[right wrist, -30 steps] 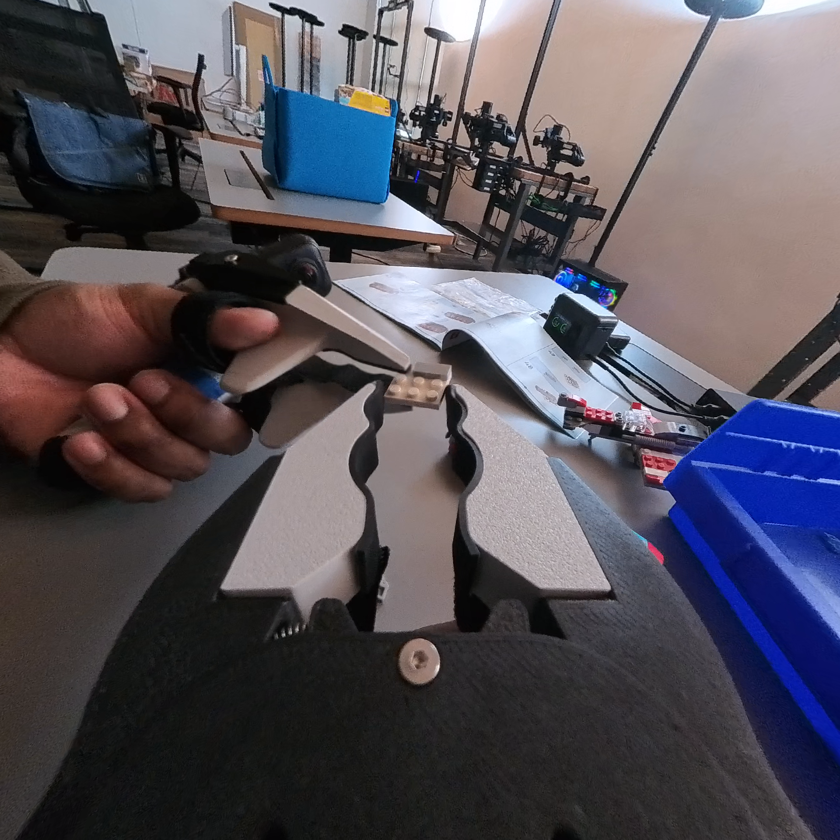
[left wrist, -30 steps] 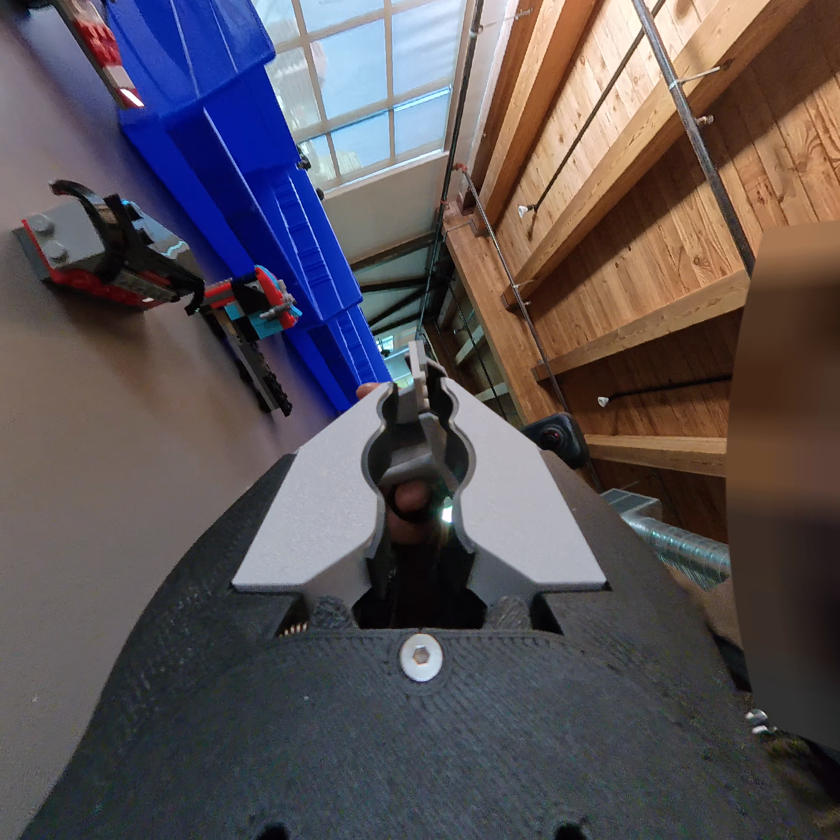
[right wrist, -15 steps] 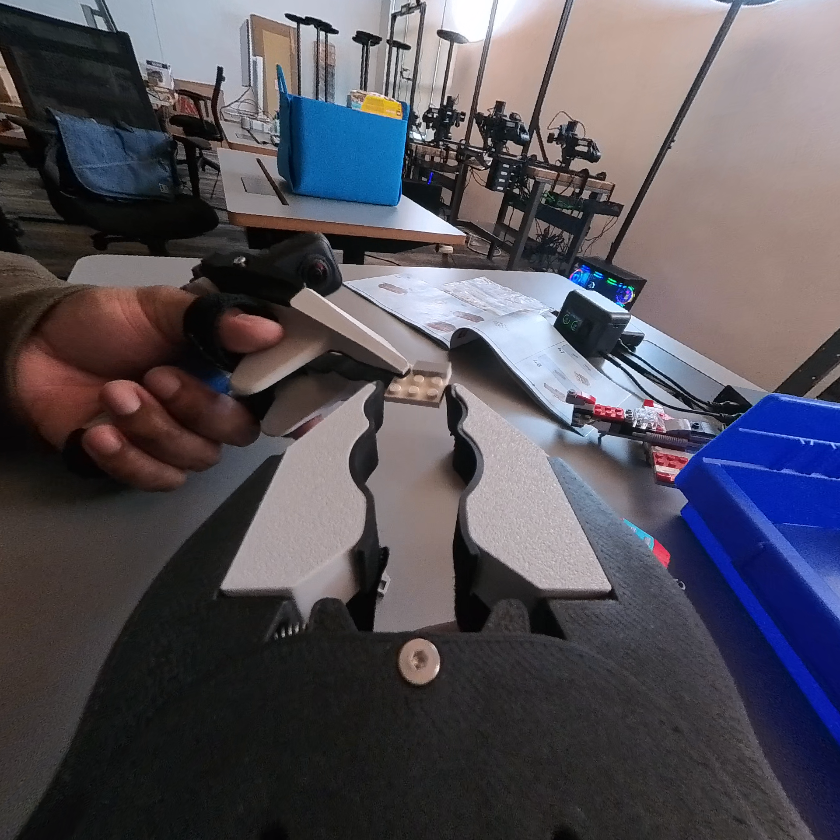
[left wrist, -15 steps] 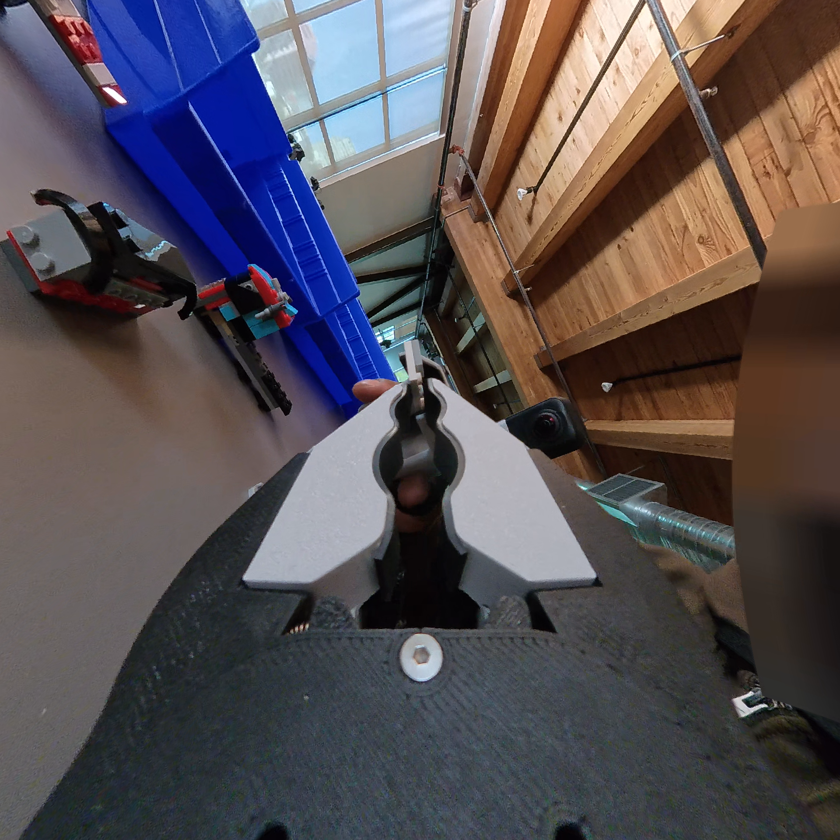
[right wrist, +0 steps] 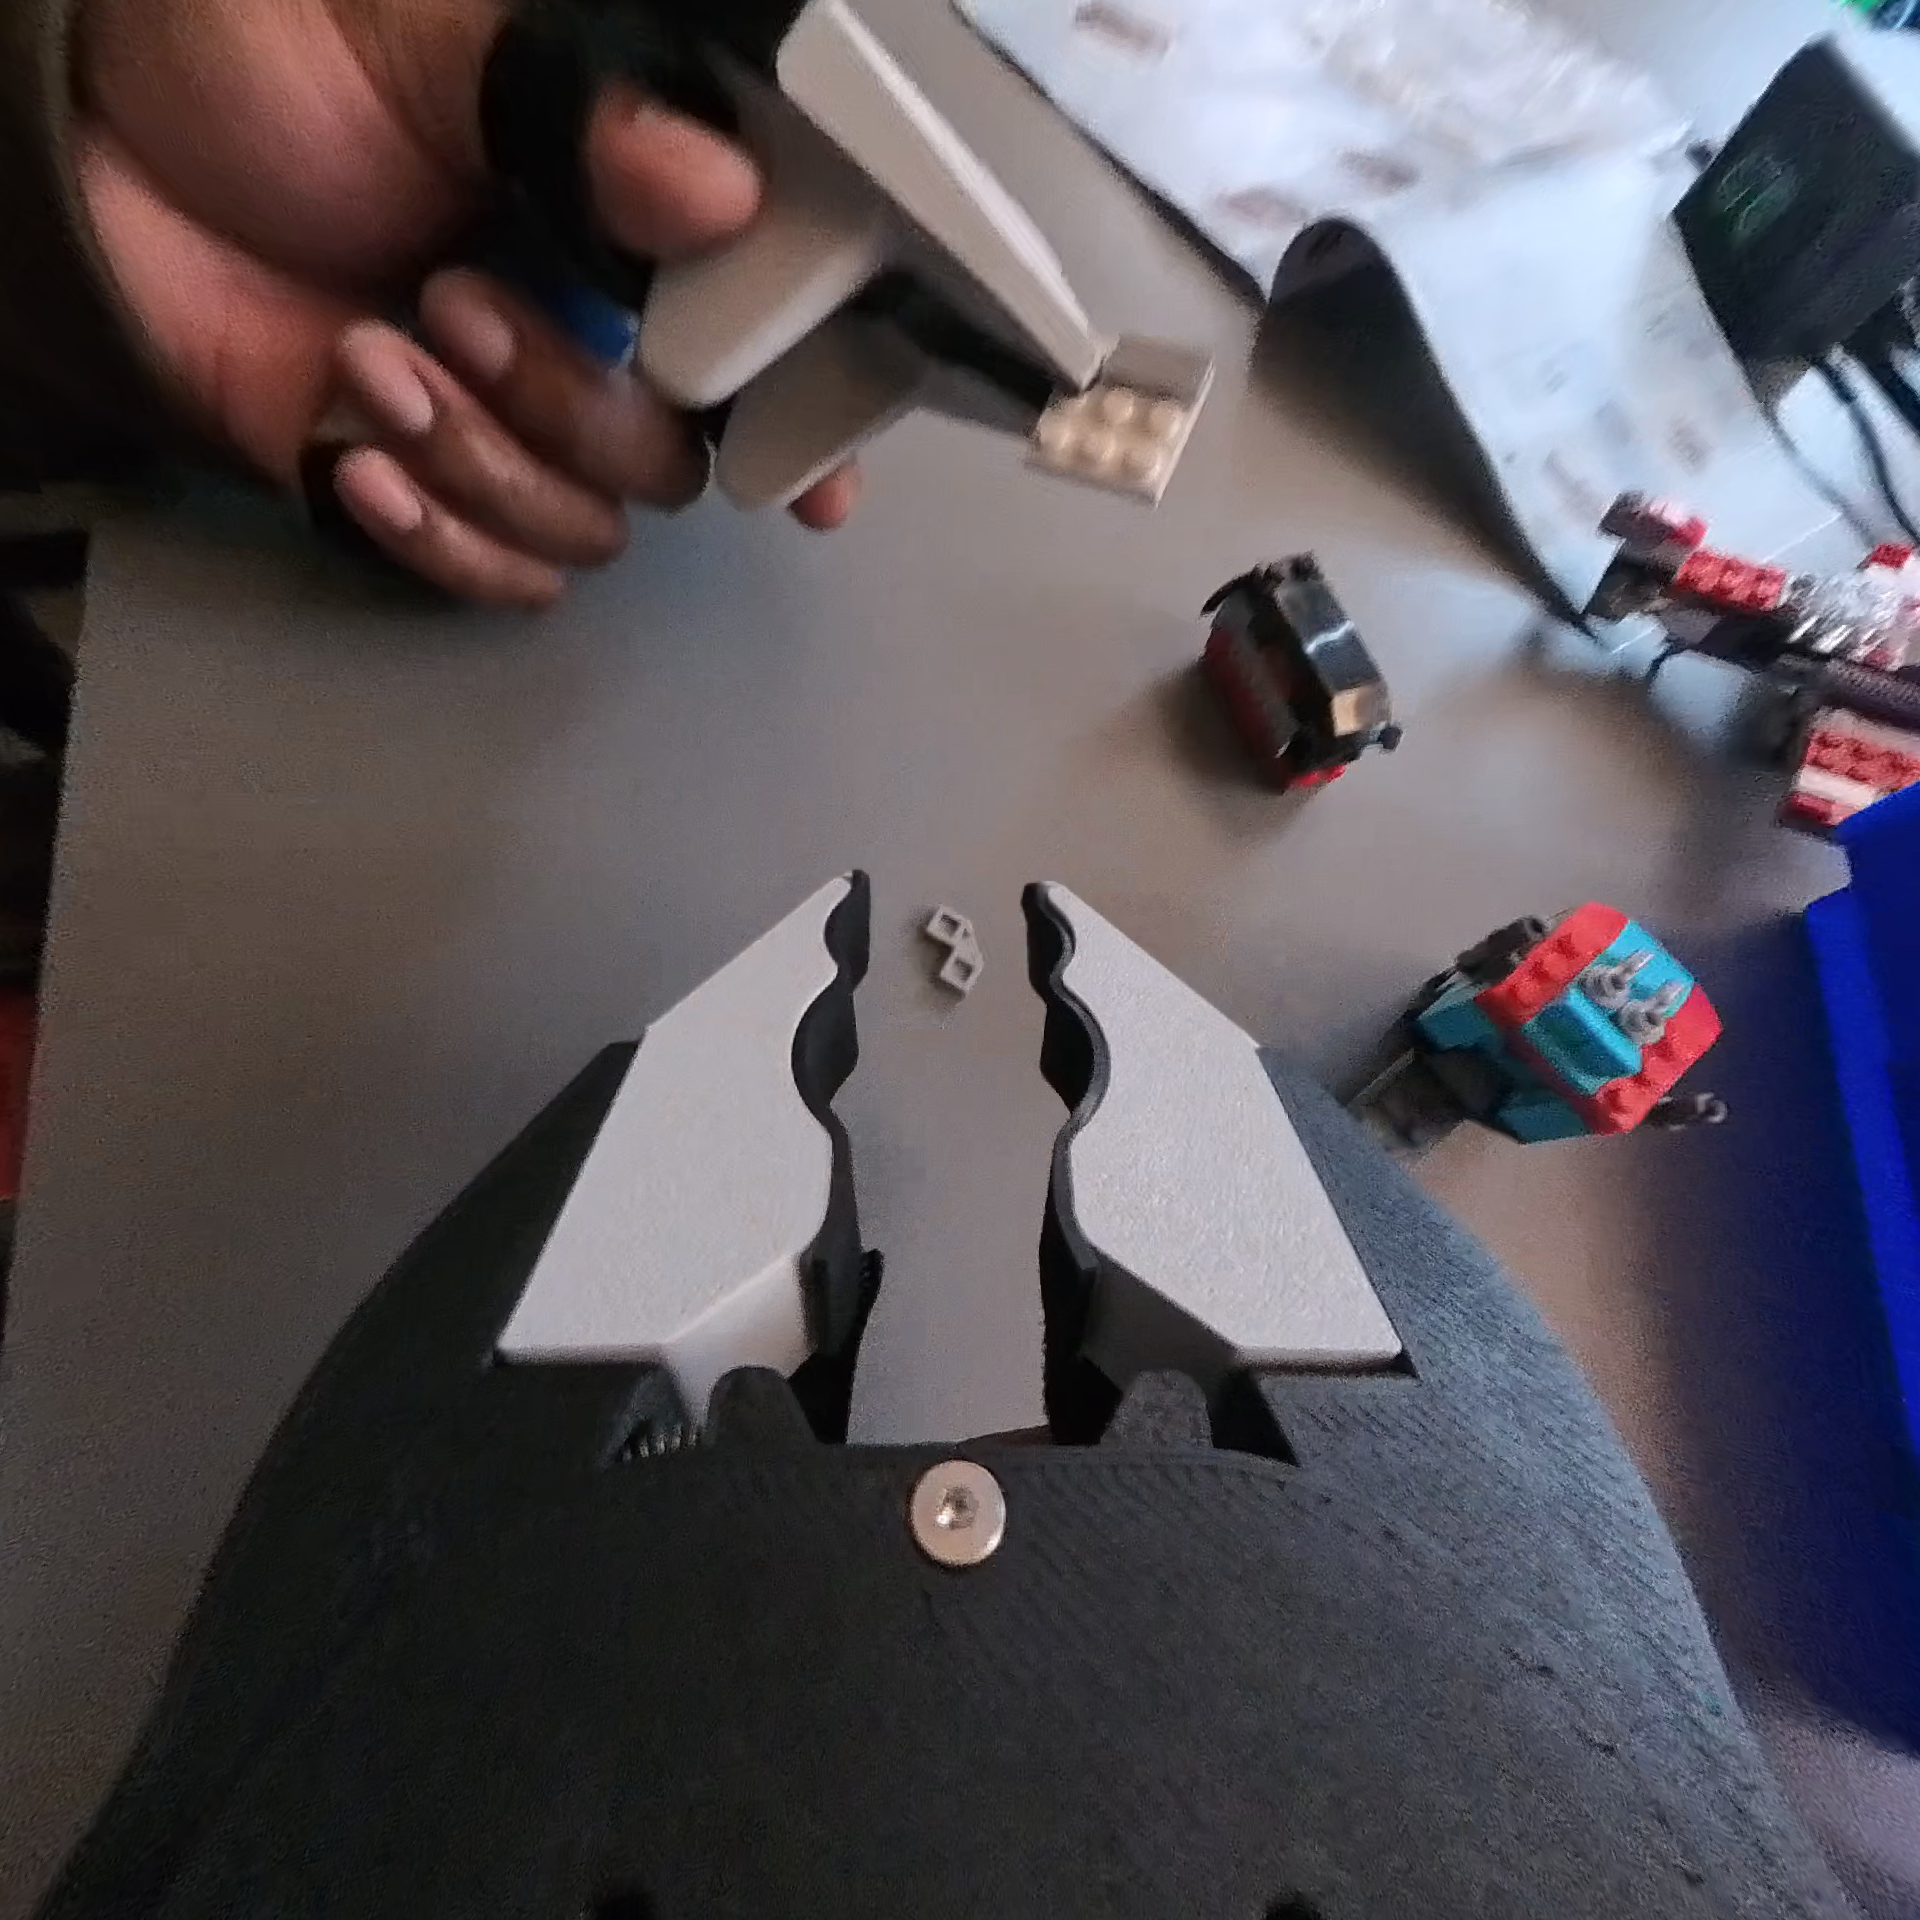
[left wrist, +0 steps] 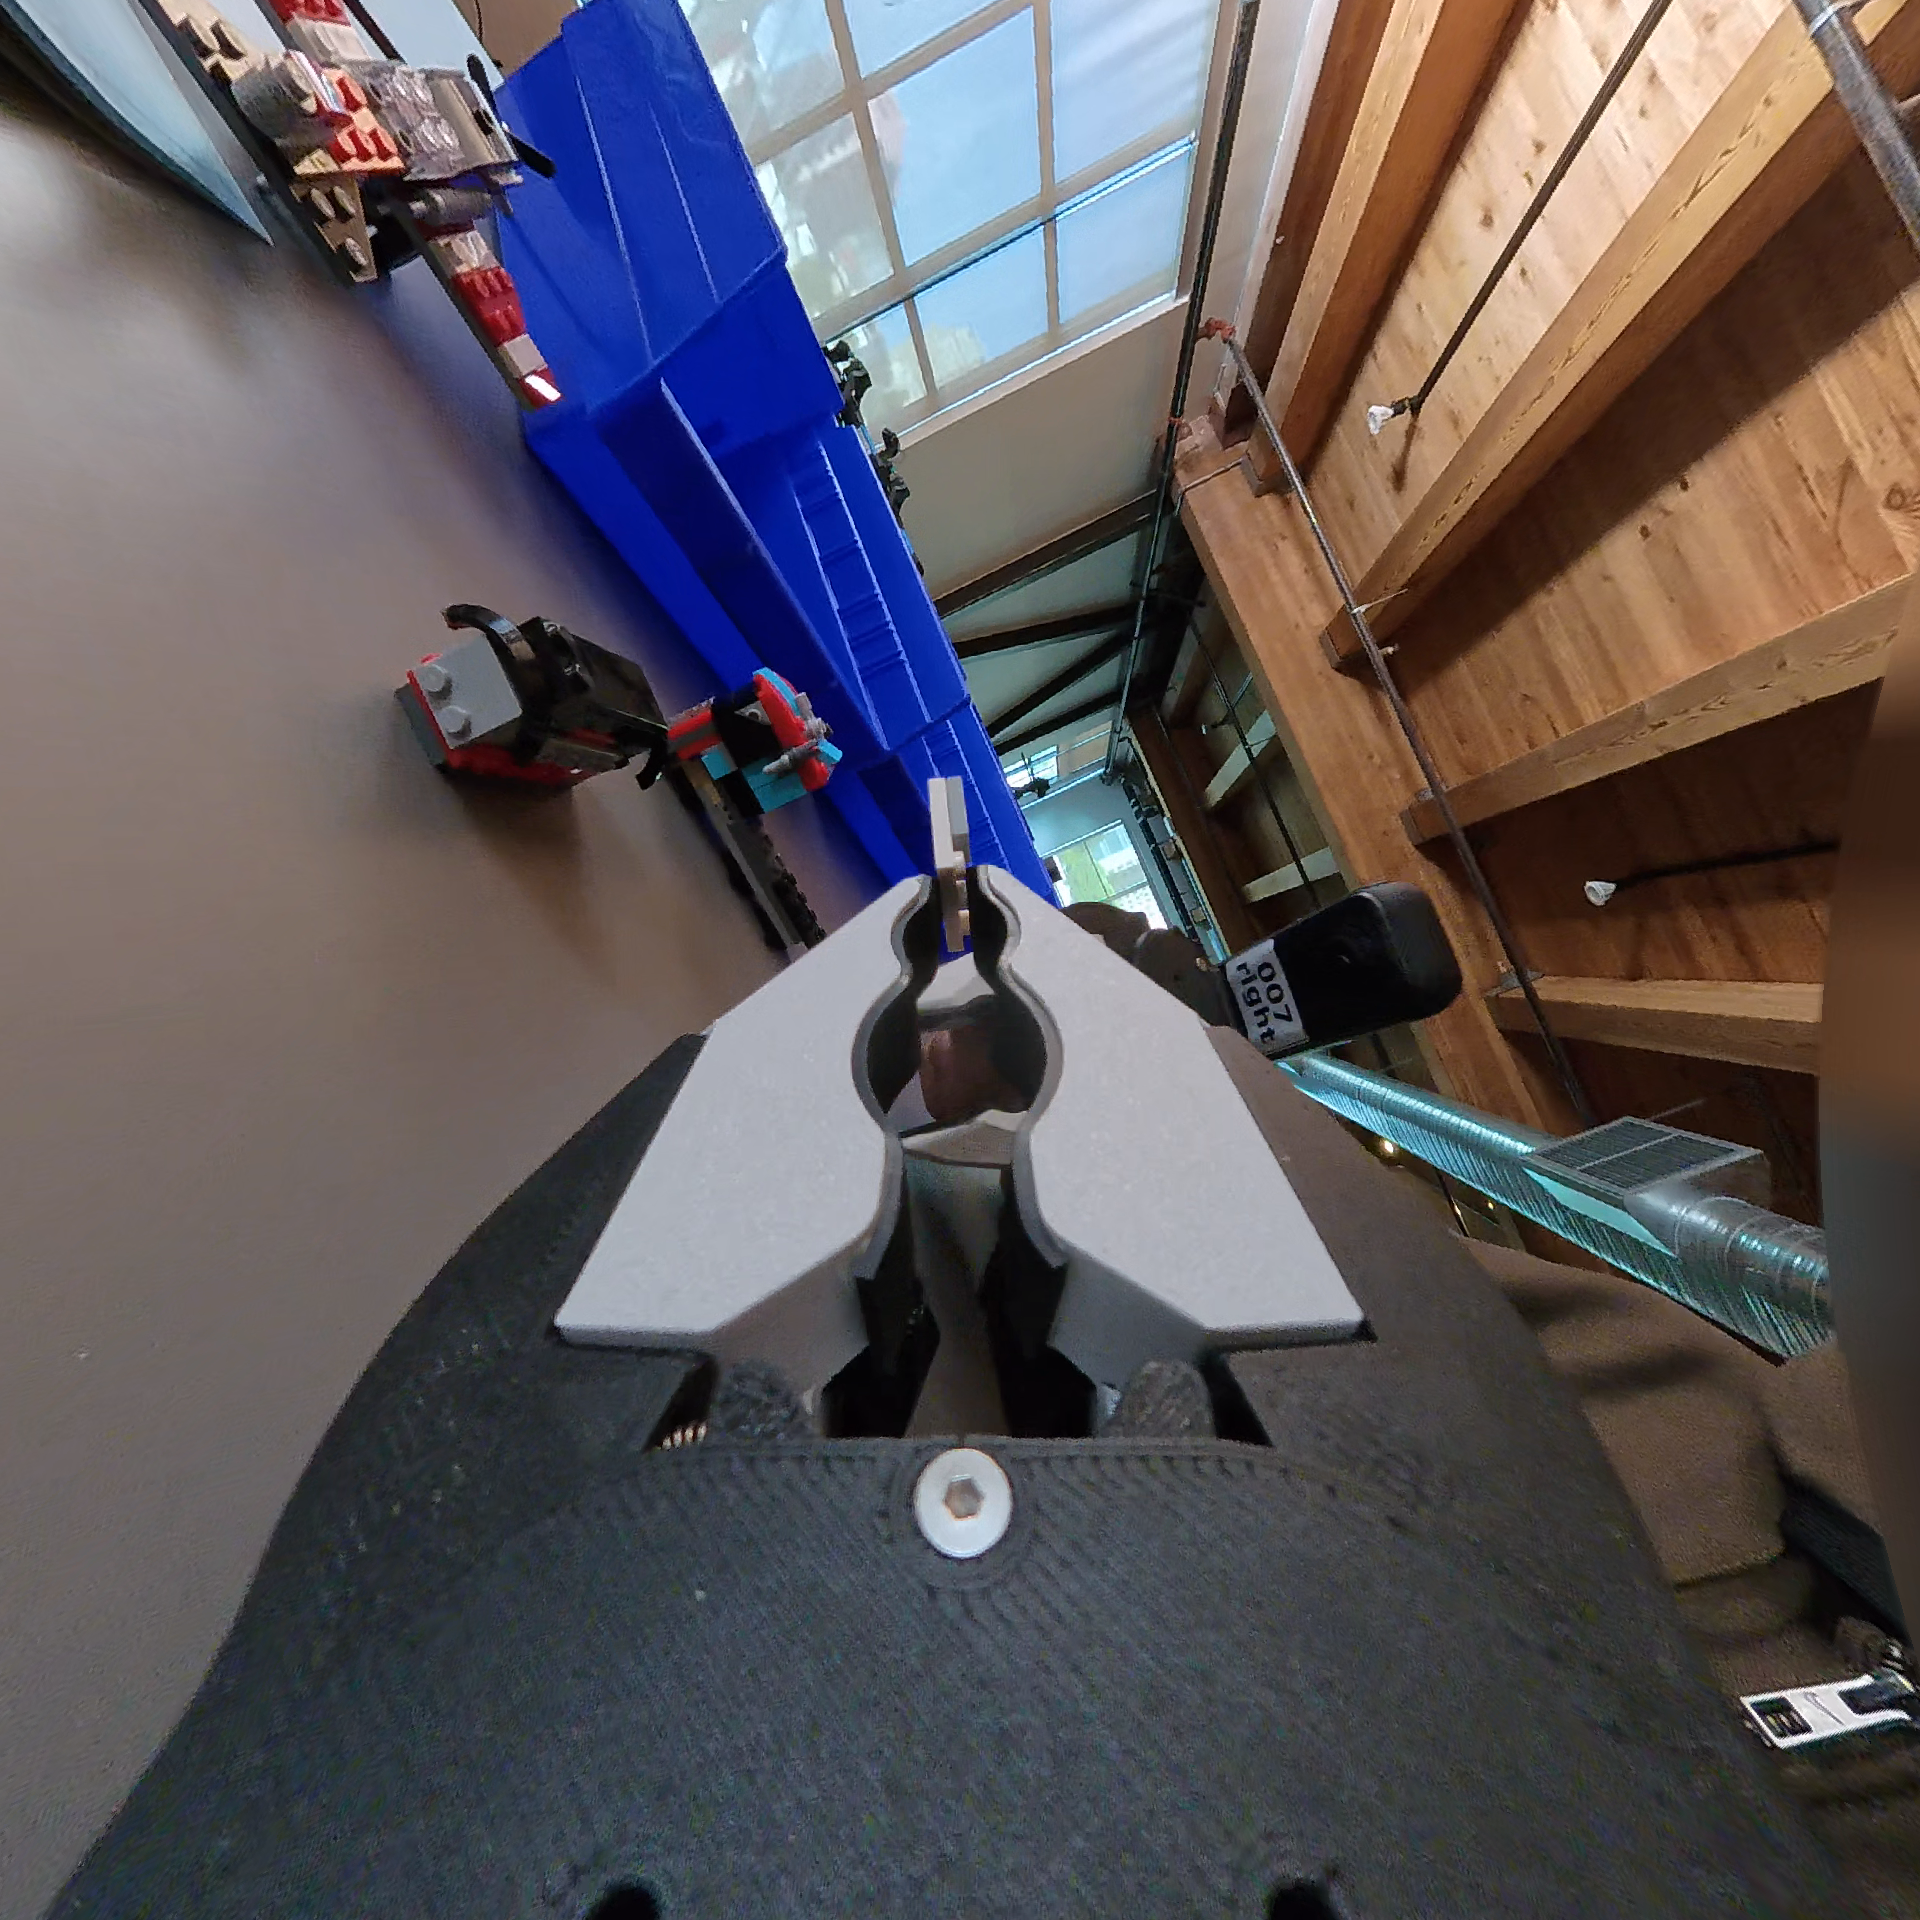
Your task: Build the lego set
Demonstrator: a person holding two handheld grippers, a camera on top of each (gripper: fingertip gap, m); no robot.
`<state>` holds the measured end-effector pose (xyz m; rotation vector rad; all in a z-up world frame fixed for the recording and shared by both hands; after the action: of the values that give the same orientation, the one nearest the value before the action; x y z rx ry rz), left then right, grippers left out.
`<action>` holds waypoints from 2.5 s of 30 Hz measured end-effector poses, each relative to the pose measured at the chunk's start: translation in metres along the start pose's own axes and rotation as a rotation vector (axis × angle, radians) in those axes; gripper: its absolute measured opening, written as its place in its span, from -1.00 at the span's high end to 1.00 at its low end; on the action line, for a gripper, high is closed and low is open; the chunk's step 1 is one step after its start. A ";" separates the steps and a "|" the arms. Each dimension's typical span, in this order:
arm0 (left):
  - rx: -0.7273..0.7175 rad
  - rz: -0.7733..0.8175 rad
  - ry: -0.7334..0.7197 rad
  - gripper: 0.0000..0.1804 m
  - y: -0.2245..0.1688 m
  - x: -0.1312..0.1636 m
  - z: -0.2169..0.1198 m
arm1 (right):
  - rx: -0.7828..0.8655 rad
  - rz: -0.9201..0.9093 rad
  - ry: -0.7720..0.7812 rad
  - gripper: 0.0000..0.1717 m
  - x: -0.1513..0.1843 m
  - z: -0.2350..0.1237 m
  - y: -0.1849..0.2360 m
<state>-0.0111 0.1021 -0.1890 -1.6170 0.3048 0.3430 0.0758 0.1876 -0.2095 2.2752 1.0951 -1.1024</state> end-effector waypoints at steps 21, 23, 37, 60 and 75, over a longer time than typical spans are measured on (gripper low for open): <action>-0.010 -0.012 0.003 0.95 0.004 -0.001 0.001 | -0.010 0.030 0.069 0.99 0.018 0.012 -0.006; -0.011 -0.009 0.002 0.95 0.003 -0.001 0.001 | -0.006 0.034 0.068 0.94 0.018 0.012 -0.007; -0.016 0.008 0.008 0.95 0.003 0.000 0.003 | 0.006 -0.014 0.118 0.99 0.020 0.021 -0.003; -0.013 0.023 0.018 0.95 0.001 0.001 0.005 | 0.070 0.124 0.108 0.88 0.022 0.019 -0.028; -0.006 0.017 0.014 0.95 0.001 0.000 0.004 | -0.074 0.111 -0.174 0.69 -0.001 -0.013 -0.027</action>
<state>-0.0114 0.1062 -0.1908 -1.6245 0.3288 0.3462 0.0609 0.2120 -0.2012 2.1110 0.9152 -1.1700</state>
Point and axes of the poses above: each gripper's, where its closed fingertips meet, z out along the fingers, x out of its underside, y = z × x across the jaws, the point moved 4 cm from there along -z, back along the fingers, and after that the axes turned 11 degrees about -x, right-handed, at the moved point
